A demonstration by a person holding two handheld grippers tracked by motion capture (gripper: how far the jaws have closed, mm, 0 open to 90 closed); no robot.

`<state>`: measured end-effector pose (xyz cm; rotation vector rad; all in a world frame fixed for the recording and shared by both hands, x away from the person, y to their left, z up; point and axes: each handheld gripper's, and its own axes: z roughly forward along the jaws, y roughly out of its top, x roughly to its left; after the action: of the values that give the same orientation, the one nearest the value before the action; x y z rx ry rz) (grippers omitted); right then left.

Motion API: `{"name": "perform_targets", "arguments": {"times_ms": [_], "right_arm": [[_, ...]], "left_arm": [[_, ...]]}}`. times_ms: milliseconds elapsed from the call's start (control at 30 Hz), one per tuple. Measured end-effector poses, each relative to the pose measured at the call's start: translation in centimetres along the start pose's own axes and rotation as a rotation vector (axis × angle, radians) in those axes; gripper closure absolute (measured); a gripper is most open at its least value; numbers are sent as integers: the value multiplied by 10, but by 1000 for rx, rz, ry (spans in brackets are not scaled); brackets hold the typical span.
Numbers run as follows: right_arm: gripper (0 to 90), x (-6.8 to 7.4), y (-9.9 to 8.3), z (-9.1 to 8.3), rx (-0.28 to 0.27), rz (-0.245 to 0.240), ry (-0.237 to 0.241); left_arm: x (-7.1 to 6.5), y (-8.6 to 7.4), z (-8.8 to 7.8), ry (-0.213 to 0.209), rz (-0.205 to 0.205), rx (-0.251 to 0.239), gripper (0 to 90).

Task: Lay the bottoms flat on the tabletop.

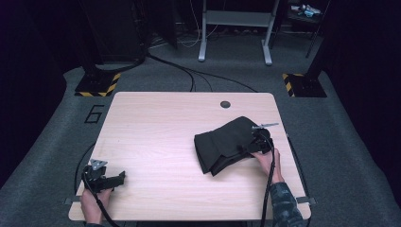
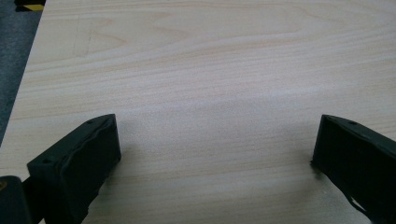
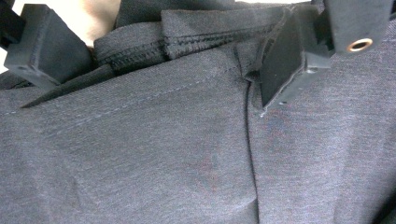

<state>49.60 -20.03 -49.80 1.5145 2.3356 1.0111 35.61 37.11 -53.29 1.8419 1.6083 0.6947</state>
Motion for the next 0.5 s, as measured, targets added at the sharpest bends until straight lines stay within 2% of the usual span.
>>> {"name": "perform_targets", "arguments": {"times_ms": [133, 333, 400, 500], "right_arm": [[128, 10, -4, 0, -7, -9, -6], [126, 34, -14, 0, -37, -28, -18], [125, 43, -16, -1, -40, -18, -22], [123, 50, -18, -1, -43, -35, -32]], "left_arm": [[0, 0, 0, 2, 0, 1, 5], [0, 0, 0, 1, -3, 4, 5], [0, 0, 0, 2, -1, 1, 5], [0, 0, 0, 2, -1, 2, 5]]}}
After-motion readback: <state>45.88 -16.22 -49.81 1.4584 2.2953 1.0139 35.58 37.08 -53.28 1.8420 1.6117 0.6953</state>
